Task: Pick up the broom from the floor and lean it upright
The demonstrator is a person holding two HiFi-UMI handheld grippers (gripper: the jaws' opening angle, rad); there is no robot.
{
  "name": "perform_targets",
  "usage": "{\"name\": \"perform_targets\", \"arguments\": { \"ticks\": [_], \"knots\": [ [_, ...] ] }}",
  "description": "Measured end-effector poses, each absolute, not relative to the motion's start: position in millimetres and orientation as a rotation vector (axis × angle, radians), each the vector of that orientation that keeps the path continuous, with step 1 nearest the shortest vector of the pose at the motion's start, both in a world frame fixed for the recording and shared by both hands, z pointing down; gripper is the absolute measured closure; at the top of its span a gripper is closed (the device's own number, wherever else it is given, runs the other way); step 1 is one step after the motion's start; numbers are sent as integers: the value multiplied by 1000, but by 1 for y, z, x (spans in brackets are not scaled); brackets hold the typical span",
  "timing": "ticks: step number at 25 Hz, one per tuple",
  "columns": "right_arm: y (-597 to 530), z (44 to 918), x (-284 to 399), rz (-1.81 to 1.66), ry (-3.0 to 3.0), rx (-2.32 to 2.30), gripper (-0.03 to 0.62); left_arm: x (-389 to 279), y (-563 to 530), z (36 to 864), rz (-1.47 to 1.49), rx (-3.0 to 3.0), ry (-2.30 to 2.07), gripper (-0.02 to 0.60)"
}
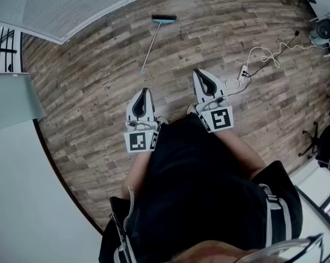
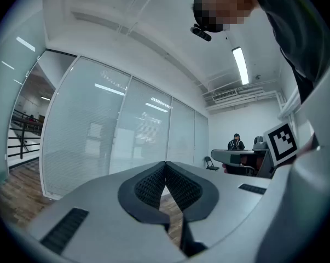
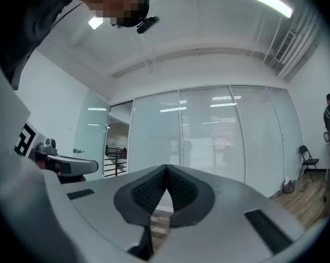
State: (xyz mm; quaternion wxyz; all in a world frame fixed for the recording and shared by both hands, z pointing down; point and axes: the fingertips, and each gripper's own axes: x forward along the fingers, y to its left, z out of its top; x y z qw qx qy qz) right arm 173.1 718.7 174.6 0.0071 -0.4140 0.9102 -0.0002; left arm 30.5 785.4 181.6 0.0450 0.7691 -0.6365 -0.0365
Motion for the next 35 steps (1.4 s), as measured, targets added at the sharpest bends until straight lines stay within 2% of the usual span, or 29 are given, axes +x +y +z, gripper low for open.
{"name": "perform_targets", "arguments": {
  "ticks": [11,28,35],
  "knots": [
    [709,177,205,-32,2831,-1196,576,62,770,181,-96,2360,-1975,563],
    [671,229,303,-174,2850,-1213,574,107,727,193,-68,2218,-2057,563],
    [642,244,304,-191,2878,-1290,574,117,687,217,-83,2269,-1929,563]
  ]
}}
